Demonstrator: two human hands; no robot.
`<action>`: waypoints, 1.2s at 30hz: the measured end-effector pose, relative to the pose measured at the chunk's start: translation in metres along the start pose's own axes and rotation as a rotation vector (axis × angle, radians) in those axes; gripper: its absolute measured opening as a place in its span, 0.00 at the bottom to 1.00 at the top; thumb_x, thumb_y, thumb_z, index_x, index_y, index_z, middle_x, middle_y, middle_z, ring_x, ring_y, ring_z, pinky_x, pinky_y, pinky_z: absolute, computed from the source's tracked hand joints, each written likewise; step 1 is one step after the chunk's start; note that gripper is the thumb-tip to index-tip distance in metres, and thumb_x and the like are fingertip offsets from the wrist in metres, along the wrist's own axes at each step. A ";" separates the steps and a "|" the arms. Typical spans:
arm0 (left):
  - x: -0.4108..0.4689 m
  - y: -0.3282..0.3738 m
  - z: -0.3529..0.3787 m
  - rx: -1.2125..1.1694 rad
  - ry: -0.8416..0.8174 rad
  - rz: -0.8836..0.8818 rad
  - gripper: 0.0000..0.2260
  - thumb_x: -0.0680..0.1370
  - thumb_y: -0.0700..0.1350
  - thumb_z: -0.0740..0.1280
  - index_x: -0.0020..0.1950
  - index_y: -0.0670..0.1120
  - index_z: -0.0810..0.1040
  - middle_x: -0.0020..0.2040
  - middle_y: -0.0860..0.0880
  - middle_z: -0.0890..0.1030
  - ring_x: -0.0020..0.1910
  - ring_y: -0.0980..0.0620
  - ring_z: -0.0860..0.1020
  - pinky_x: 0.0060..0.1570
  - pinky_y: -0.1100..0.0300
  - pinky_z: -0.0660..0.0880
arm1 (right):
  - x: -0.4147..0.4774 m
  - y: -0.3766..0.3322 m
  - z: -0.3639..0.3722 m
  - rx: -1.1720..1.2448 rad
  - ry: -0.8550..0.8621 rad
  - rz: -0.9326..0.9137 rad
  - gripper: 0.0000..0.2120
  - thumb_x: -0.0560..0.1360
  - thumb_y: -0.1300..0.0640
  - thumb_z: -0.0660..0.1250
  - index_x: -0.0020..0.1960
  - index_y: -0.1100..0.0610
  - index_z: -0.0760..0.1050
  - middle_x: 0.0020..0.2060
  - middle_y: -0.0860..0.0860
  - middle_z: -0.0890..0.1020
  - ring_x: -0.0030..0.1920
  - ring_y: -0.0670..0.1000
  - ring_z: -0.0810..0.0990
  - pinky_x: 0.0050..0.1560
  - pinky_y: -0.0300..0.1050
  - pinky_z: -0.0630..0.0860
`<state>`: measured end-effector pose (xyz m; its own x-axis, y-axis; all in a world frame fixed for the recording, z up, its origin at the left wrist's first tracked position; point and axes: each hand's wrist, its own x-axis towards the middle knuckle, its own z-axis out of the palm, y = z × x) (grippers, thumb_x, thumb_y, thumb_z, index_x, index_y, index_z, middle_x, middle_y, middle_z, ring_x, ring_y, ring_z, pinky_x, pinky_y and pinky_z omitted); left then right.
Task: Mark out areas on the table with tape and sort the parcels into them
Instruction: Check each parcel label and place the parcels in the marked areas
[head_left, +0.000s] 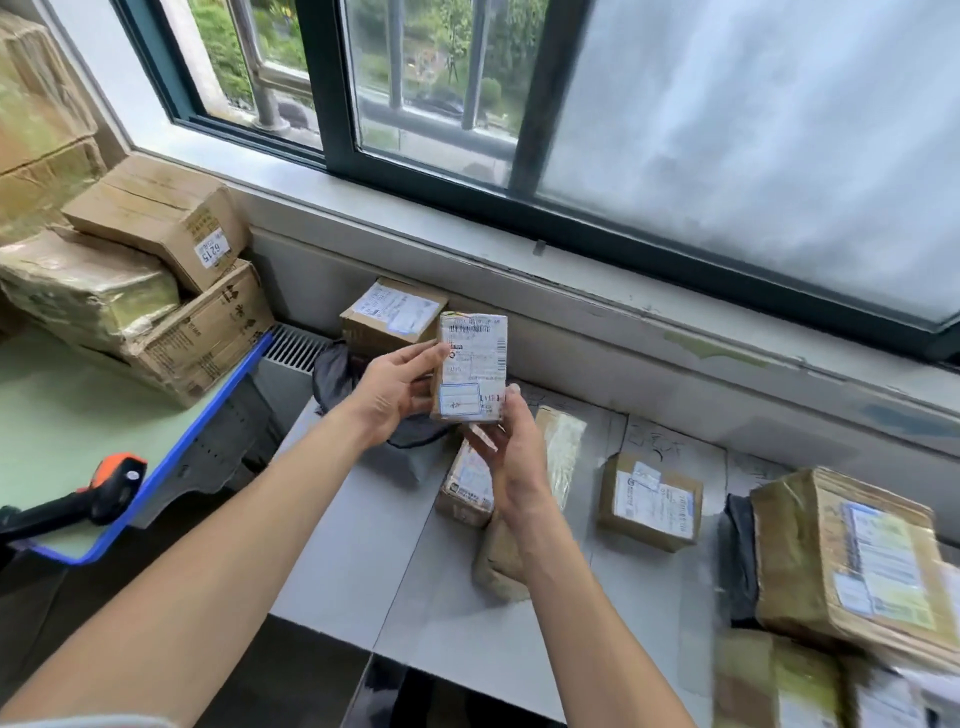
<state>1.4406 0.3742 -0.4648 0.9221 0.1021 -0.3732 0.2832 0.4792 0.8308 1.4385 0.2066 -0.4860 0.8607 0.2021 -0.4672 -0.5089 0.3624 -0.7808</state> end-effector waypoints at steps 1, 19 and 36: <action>0.000 -0.002 0.008 0.026 -0.013 -0.003 0.21 0.70 0.50 0.74 0.61 0.44 0.80 0.54 0.44 0.84 0.44 0.49 0.83 0.39 0.54 0.82 | -0.002 -0.006 -0.008 -0.010 0.032 -0.016 0.13 0.81 0.49 0.63 0.60 0.54 0.79 0.54 0.54 0.84 0.53 0.53 0.81 0.53 0.48 0.79; -0.004 -0.039 0.102 0.052 -0.111 -0.047 0.20 0.73 0.47 0.72 0.64 0.45 0.78 0.52 0.45 0.85 0.42 0.53 0.84 0.31 0.61 0.78 | -0.045 -0.048 -0.090 0.117 0.142 -0.124 0.13 0.79 0.58 0.67 0.62 0.61 0.77 0.49 0.57 0.86 0.44 0.49 0.86 0.39 0.40 0.81; 0.008 -0.116 0.195 0.462 -0.118 -0.143 0.15 0.76 0.41 0.72 0.62 0.42 0.77 0.57 0.44 0.82 0.50 0.50 0.81 0.49 0.49 0.79 | -0.063 -0.046 -0.213 -0.061 0.436 -0.245 0.11 0.77 0.59 0.70 0.59 0.57 0.81 0.52 0.50 0.85 0.50 0.43 0.83 0.48 0.32 0.77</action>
<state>1.4666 0.1496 -0.4841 0.8814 -0.0486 -0.4698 0.4717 0.0416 0.8808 1.4056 -0.0168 -0.5089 0.8770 -0.2857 -0.3863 -0.3031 0.2949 -0.9062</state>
